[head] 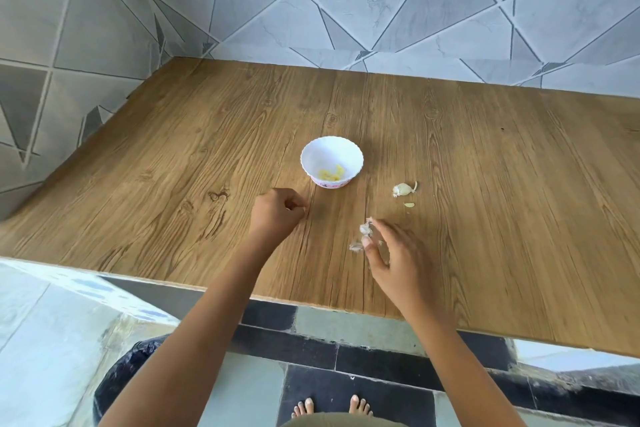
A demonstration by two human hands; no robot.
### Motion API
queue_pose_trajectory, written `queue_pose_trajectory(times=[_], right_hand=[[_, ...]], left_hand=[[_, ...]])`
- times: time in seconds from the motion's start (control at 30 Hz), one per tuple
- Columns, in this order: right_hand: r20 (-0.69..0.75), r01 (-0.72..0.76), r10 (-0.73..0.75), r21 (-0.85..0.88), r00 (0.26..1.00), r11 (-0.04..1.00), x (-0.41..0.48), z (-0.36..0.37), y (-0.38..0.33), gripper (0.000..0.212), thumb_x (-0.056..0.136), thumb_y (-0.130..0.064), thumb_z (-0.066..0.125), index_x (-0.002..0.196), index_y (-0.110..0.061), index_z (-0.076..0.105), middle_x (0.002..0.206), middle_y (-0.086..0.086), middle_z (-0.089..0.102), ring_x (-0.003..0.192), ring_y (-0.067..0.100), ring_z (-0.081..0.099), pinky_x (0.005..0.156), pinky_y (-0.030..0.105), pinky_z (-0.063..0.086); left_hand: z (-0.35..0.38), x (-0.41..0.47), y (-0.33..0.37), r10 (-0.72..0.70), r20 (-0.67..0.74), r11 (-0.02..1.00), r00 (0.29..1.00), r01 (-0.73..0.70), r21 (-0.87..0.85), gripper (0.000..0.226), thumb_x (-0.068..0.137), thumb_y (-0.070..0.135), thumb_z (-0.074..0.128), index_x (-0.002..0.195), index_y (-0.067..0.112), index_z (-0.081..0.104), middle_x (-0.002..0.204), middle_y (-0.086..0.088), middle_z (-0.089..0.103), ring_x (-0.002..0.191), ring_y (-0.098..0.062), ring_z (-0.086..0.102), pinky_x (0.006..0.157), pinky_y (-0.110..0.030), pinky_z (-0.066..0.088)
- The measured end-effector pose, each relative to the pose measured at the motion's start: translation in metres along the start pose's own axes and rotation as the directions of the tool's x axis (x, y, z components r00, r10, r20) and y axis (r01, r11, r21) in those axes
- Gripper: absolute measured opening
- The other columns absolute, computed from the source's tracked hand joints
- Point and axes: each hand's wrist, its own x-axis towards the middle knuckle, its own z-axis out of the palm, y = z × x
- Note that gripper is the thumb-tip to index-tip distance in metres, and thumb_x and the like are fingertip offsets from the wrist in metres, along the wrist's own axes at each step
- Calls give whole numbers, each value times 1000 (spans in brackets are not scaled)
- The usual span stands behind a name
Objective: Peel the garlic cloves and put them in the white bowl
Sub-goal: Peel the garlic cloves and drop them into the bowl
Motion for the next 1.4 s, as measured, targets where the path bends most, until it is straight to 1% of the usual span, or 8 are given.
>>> queue_pose_trajectory(times=[0.23,0.4,0.6,0.73,0.87,1.0,1.23,1.4], right_hand=[[81,-26,36,-115,996,993,-10,10,1,52,91,-42,38,120,-7,62,125,10,62,116,28,58,98,45,44],[97,-95,89,61,991,994,-12,6,0,53,91,-44,38,121,-7,61,126,7,61,117,23,57,92,44,52],[33,-118,119,-32,992,992,-21,-19,5,51,91,-43,42,120,-7,62,119,8,64,108,24,62,87,37,53],[207,-157,192,-176,959,972,-23,-28,10,62,96,-43,46,147,-13,28,151,3,33,138,20,33,108,39,33],[340,-89,149,-184,929,979,-10,-20,0,69,97,-48,35,151,-16,5,159,-3,5,145,12,7,115,29,11],[390,-17,67,-130,918,991,5,-6,-9,62,98,-46,36,151,-21,15,158,-5,13,144,12,13,116,33,18],[412,181,-119,-115,904,977,-9,-13,-2,53,91,-46,31,127,-17,58,138,1,52,127,21,49,101,41,41],[334,105,-63,-108,941,989,-24,-37,9,51,92,-46,36,129,-18,56,138,-3,51,121,17,53,95,33,43]], left_hand=[[4,7,-5,68,58,993,996,-73,95,16,80,2,61,89,8,74,89,-3,71,80,-16,62,76,-25,49],[-6,4,-5,78,15,996,997,-78,-50,17,83,4,63,90,15,74,83,5,70,65,1,59,59,-4,41],[5,-19,10,112,88,980,990,-96,-175,19,84,5,64,90,20,75,85,10,70,72,-5,61,69,-14,47],[24,-30,17,138,175,974,975,-102,-204,18,85,8,64,87,22,74,87,12,69,77,-8,63,69,-11,47],[28,-32,18,155,178,969,972,-114,-219,16,85,7,65,88,19,74,87,11,70,80,-7,63,72,-12,48],[23,-33,17,174,156,967,972,-139,-212,16,84,8,65,91,18,75,85,12,70,75,-5,63,72,-16,49],[24,-41,10,142,137,969,980,-109,-221,17,85,8,64,88,21,74,80,17,67,72,-10,62,71,-23,51],[28,-52,11,81,103,948,991,-45,-314,20,85,4,62,89,20,73,85,14,69,69,-10,59,72,-26,51]])
